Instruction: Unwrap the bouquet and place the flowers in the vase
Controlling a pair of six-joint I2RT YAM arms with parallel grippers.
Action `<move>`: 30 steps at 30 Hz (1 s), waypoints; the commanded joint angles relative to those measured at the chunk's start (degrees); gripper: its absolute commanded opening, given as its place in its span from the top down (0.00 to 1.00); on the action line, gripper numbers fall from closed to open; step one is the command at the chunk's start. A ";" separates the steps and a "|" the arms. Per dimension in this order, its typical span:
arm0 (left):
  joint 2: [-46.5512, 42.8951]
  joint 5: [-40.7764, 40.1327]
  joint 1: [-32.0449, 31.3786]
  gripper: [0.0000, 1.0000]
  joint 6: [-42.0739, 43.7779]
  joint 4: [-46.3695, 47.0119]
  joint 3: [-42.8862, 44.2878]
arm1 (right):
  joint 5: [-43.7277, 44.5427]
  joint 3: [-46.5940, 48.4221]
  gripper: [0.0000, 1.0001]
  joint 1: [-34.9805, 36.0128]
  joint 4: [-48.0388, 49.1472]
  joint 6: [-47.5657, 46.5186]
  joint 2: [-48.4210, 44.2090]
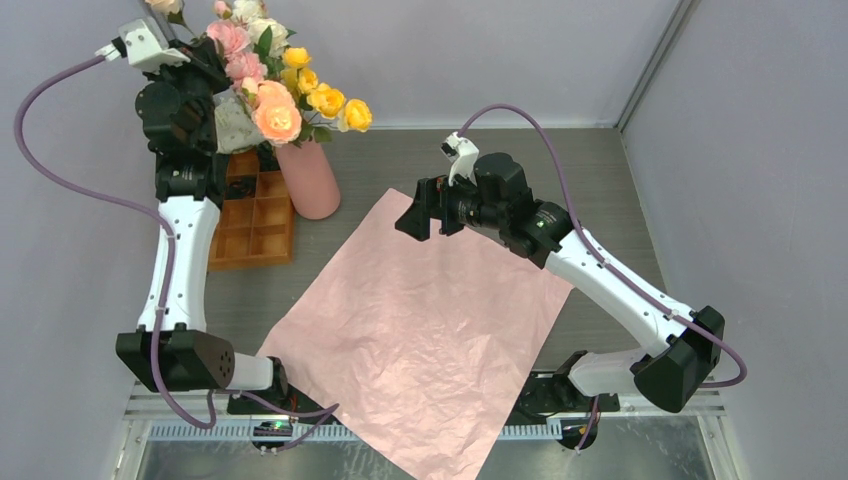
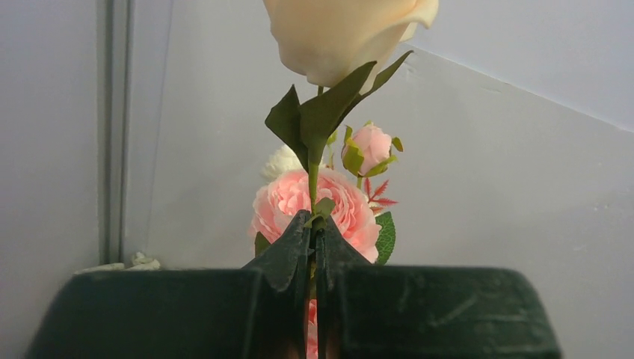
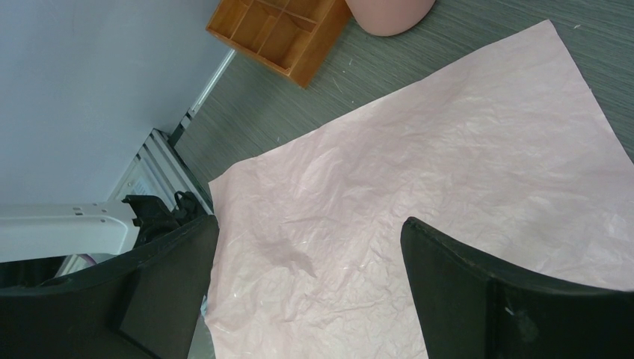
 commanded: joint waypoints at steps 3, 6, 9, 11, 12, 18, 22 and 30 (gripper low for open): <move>0.29 6.11 0.20 1.00 -4.96 9.78 -4.63 | -0.67 0.78 0.03 -0.48 3.37 0.36 -0.68; -0.06 9.14 0.22 1.00 -7.18 11.54 -7.39 | -0.67 0.50 0.03 -0.54 3.56 0.50 -0.65; -0.75 9.91 0.21 1.00 -9.51 13.34 -10.76 | -0.88 -0.05 0.03 -0.65 4.36 0.98 -0.63; -1.03 10.89 0.25 1.00 -10.77 14.70 -13.15 | -1.17 -0.24 0.03 -0.70 4.69 1.33 -0.44; -1.06 11.22 0.21 1.00 -11.25 15.03 -14.14 | -1.26 -0.24 0.03 -0.72 4.78 1.45 -0.37; -1.41 12.16 0.27 1.00 -12.35 15.86 -18.50 | -1.37 -0.58 0.03 -0.85 5.01 1.70 -0.46; -1.55 12.48 0.19 0.99 -11.83 15.26 -20.50 | -1.52 -0.98 0.03 -0.98 5.60 2.27 -0.35; -1.19 12.54 0.13 0.98 -9.99 13.00 -23.84 | -2.14 -1.14 0.03 -0.96 6.53 3.27 0.20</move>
